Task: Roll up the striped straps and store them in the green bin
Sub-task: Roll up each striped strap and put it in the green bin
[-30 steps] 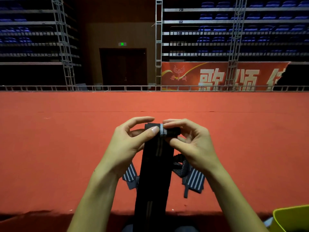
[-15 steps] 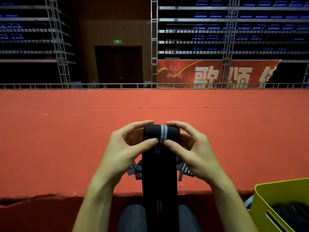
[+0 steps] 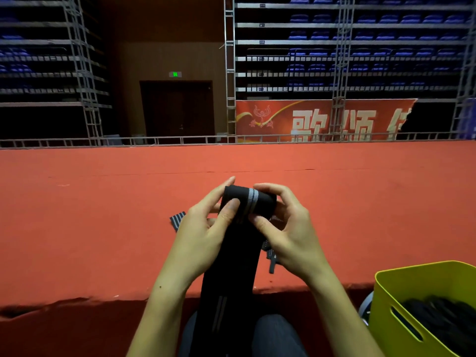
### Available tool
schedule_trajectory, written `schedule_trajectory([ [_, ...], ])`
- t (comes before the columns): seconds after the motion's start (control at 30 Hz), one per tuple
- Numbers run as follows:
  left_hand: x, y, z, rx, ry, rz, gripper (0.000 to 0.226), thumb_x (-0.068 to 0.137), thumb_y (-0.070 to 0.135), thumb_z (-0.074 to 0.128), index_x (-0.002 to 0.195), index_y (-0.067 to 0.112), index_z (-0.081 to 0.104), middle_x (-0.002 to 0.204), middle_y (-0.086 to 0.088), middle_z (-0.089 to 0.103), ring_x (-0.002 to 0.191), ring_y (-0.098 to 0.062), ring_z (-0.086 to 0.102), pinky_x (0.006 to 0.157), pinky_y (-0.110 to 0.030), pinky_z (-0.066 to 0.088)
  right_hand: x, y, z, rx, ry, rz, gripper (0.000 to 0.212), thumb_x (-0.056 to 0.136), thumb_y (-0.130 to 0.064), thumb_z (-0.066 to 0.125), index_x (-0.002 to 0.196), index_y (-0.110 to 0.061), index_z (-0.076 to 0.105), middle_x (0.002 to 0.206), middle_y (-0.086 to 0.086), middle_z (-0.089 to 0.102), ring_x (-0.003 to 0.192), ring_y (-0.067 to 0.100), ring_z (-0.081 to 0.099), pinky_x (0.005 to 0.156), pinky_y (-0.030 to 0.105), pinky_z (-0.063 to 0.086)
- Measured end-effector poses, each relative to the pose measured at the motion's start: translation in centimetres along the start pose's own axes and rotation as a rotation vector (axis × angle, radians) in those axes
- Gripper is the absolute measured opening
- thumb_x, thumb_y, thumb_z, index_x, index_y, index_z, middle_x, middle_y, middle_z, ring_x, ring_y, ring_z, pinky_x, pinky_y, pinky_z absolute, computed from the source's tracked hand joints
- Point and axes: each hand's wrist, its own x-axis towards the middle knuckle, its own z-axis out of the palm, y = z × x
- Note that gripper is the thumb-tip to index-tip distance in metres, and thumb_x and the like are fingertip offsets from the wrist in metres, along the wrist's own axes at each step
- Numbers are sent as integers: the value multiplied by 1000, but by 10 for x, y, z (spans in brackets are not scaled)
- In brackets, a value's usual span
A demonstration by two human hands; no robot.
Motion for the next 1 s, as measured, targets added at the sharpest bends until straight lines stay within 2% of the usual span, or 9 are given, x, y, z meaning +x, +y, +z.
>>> schedule_trajectory([
  [0.07, -4, 4, -2, -30, 45, -56, 39, 100, 60, 63, 139, 58, 63, 104, 0, 81, 99, -17, 79, 81, -42, 66, -2, -2, 1, 31, -11, -14, 44, 93, 7, 73, 120, -27, 68, 113, -4, 77, 108, 20, 74, 85, 33, 61],
  [0.13, -7, 6, -5, -41, 46, -85, 39, 96, 69, 64, 132, 55, 69, 99, 0, 82, 98, -16, 80, 78, -39, 65, -5, -2, 3, 115, -32, -15, 44, 92, 10, 73, 112, -29, 71, 113, 0, 78, 108, 22, 74, 85, 35, 61],
  [0.37, -21, 2, -2, -369, -5, -217, 43, 97, 25, 76, 139, 28, 65, 103, -9, 83, 102, -23, 81, 78, -27, 62, -21, 0, 2, 278, -9, 36, 36, 82, 11, 67, 106, -14, 76, 125, 5, 78, 124, 19, 72, 98, 34, 60],
  [0.47, -23, -3, -4, -465, -48, -257, 56, 92, 18, 78, 144, 25, 59, 119, -12, 81, 113, -28, 78, 84, -30, 63, -29, -5, -7, 254, -41, 113, 46, 83, 17, 57, 114, -12, 76, 126, 0, 77, 116, 15, 75, 89, 31, 61],
  [0.57, -25, -10, -8, -460, -74, -234, 66, 87, 12, 87, 146, 24, 59, 127, -14, 78, 121, -30, 75, 95, -36, 62, -34, -9, -14, 337, -83, 206, 39, 90, -4, 68, 127, -17, 71, 118, 6, 79, 102, 21, 77, 80, 31, 62],
  [0.7, -27, -16, -10, -457, -90, -172, 68, 87, 6, 85, 148, 22, 59, 136, -12, 74, 128, -28, 71, 108, -41, 57, -36, -12, -9, 248, -93, 234, 47, 93, -28, 81, 137, -28, 64, 113, 6, 81, 106, 23, 79, 76, 35, 63],
  [0.8, -29, -15, -12, -414, -93, -149, 64, 87, 4, 83, 146, 20, 61, 135, -9, 75, 128, -25, 71, 109, -35, 56, -36, -14, -9, 203, -78, 165, 45, 95, -13, 80, 136, -26, 64, 113, 5, 81, 108, 23, 78, 84, 41, 63],
  [0.9, -33, -13, -13, -314, -108, -148, 49, 91, 18, 80, 139, 22, 67, 127, -6, 79, 124, -23, 73, 106, -38, 57, -39, -15, -11, 182, -61, 109, 48, 95, -1, 79, 134, -23, 63, 115, 9, 80, 107, 27, 78, 93, 49, 63],
  [1.0, -38, -9, -10, -298, -115, -178, 35, 96, 32, 74, 130, 25, 72, 114, -8, 82, 111, -25, 78, 93, -38, 62, -45, -17, -10, 180, -36, 69, 46, 94, 3, 78, 130, -22, 65, 114, 8, 78, 106, 26, 77, 92, 43, 63],
])
